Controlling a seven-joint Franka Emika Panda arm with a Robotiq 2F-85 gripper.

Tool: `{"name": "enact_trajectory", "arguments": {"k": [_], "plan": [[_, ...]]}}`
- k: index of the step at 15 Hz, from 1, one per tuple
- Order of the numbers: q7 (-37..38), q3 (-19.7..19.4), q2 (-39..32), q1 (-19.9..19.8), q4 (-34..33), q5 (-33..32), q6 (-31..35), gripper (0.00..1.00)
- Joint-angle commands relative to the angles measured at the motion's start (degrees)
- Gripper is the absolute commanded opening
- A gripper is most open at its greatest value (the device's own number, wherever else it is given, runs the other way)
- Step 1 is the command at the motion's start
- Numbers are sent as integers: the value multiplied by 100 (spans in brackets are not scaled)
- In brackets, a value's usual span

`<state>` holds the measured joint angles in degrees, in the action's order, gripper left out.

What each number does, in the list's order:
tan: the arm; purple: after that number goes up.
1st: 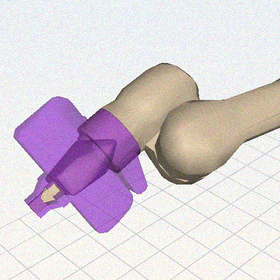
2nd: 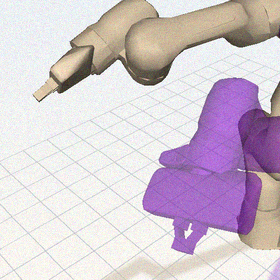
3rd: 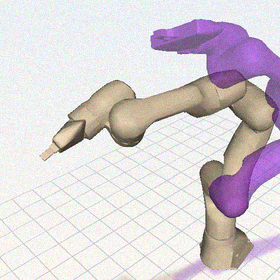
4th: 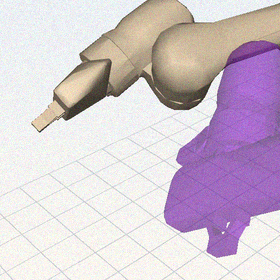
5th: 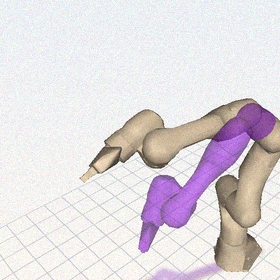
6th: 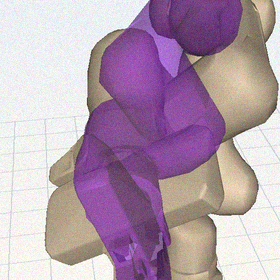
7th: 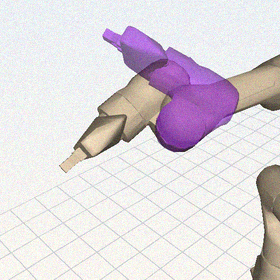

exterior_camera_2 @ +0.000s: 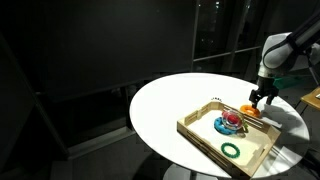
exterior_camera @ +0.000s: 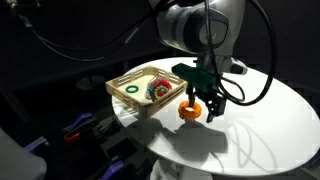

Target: Put the orange ring on the tray

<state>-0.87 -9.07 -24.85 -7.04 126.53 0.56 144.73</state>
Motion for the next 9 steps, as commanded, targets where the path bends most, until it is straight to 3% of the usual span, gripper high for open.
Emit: {"name": "enact_trajectory", "arguments": {"k": [1,3,5,9], "plan": [[116,41,-55,-48,22,-9,151,100],[139,35,-102,-31,10,-24,165,100],[146,35,-125,-23,5,-29,167,75],[174,53,-108,-2,-1,-37,167,41]]}}
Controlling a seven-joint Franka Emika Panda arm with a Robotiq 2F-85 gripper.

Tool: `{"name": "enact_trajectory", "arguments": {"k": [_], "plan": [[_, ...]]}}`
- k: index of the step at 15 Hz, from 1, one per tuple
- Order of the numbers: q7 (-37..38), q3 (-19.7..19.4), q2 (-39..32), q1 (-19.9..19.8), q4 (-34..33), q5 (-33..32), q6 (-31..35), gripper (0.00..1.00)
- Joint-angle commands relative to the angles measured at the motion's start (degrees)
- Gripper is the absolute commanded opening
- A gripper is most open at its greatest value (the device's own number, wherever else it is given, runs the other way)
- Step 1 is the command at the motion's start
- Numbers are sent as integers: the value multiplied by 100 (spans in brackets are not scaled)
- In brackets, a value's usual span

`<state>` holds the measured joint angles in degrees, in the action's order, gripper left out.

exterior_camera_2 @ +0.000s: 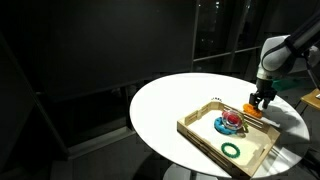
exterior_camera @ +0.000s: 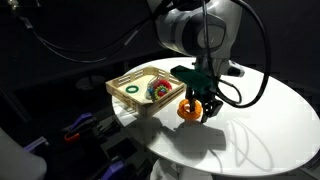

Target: Put the orange ring on the tray

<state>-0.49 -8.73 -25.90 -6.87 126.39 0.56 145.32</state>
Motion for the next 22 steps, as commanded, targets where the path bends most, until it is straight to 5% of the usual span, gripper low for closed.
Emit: {"name": "enact_trajectory", "arguments": {"k": [1,9,22], "plan": [[145,21,1,-12,11,-39,106,32],[177,22,34,1,-5,-54,69,1],[247,126,882,37,-6,44,-393,5]]}}
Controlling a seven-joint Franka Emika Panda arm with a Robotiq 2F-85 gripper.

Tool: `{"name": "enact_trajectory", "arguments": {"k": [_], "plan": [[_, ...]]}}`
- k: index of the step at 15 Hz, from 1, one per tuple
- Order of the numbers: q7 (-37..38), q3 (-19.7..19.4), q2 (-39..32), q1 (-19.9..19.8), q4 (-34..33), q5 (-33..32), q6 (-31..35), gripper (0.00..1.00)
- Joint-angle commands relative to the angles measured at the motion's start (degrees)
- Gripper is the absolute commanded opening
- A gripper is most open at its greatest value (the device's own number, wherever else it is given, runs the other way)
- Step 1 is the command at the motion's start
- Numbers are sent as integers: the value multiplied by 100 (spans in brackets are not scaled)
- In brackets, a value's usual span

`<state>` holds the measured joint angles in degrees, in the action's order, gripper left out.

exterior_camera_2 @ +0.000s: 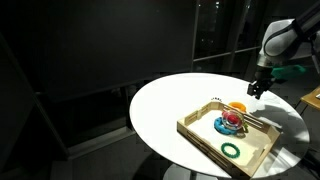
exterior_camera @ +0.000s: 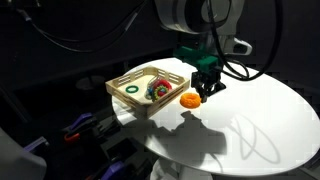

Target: Put the orange ring on the tray

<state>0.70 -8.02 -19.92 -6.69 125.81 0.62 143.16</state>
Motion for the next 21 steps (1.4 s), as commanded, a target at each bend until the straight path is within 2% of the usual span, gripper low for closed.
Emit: {"name": "enact_trajectory", "arguments": {"k": [1,3,11,13,21], "plan": [[134,72,322,21,47,44,-195,30],[173,86,335,34,27,33,-201,33],[222,100,133,13,-45,81,-172,96],[244,108,41,12,-54,94,-159,100],[393,137,-363,68,-157,90,-85,100]]}}
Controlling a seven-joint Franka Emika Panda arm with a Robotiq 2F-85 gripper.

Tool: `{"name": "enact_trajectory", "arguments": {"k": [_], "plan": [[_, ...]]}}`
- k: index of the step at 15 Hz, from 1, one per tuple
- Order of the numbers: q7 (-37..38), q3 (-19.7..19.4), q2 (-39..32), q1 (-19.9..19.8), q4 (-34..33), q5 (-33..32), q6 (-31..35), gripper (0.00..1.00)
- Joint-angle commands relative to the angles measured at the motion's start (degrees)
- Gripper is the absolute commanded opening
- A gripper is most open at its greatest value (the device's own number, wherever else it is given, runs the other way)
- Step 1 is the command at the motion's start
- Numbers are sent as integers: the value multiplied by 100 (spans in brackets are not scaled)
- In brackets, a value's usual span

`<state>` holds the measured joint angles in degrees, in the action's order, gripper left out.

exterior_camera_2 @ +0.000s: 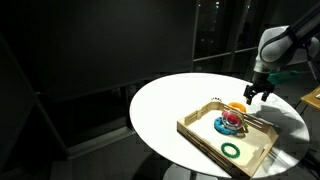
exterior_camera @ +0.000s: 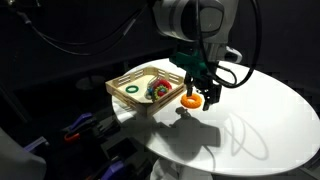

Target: Put the orange ring on the tray

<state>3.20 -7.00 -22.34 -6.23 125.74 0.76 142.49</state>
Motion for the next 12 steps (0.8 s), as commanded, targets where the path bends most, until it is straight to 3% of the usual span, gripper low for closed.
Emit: {"name": "enact_trajectory", "arguments": {"k": [1,12], "plan": [[157,40,-145,33,-165,77,-12,100],[439,26,-545,152,-476,48,305,100]]}}
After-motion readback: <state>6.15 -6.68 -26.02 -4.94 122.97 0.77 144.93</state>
